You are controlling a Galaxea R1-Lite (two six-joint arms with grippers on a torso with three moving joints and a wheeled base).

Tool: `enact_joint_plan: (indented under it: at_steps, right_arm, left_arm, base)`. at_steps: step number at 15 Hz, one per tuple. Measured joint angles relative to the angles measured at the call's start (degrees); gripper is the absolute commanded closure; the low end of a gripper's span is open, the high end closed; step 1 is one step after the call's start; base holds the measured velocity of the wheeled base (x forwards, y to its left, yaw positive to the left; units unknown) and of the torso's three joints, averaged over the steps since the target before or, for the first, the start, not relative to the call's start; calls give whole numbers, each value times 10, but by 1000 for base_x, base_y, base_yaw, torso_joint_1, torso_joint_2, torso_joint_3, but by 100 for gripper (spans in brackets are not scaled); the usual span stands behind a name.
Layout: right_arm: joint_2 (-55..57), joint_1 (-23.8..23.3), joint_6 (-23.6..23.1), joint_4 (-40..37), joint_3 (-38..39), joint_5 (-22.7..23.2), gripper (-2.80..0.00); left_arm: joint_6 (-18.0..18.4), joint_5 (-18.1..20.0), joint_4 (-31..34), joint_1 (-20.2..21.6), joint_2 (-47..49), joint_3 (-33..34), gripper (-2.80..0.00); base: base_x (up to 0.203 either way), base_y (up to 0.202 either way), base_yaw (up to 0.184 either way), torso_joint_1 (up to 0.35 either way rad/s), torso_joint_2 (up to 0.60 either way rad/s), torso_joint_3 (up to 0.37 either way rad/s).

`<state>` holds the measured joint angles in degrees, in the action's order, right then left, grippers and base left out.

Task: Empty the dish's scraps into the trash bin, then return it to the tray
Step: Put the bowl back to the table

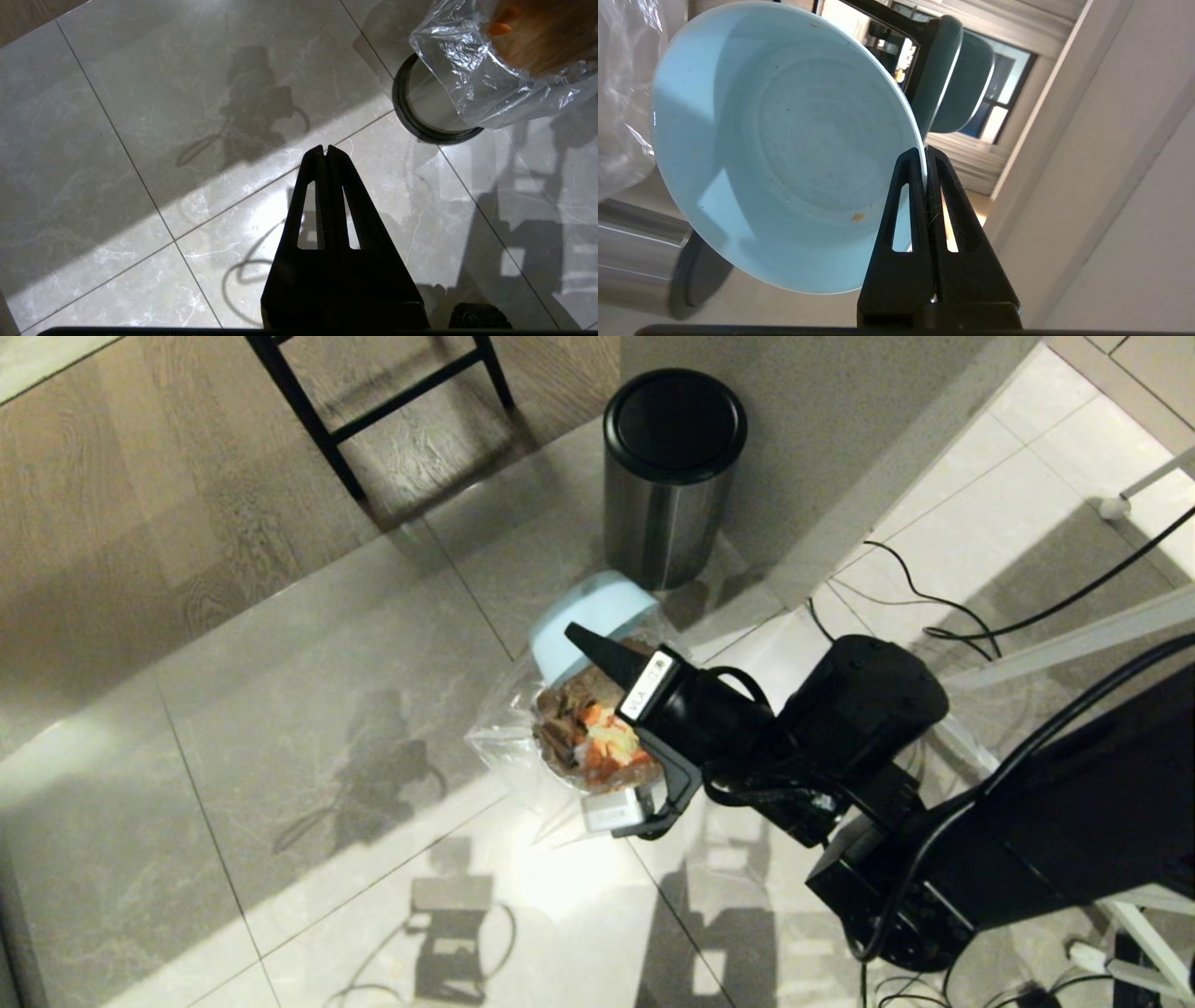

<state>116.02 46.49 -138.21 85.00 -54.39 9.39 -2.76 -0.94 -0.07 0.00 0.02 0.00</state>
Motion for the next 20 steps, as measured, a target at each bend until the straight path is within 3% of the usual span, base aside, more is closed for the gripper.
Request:
enact_joint_plan:
  at_steps: [6, 15, 18, 20]
  right_arm:
    - [-8, 5, 98, 0, -3, -116, 0]
    - [-26, 35, 295, -41, -44, -405, 0]
    - [-34, 27, 391, -133, -63, -419, 0]
    - [-35, 22, 483, -208, -75, -419, 0]
  left_arm:
    - [0, 0, 0, 0, 0, 0, 0]
    - [0, 0, 0, 0, 0, 0, 0]
    - [0, 0, 0, 0, 0, 0, 0]
    - [0, 0, 0, 0, 0, 0, 0]
  base:
    - [0, 0, 0, 0, 0, 0]
    - [0, 0, 0, 0, 0, 0]
    - [0, 0, 0, 0, 0, 0]
    - [0, 0, 0, 0, 0, 0]
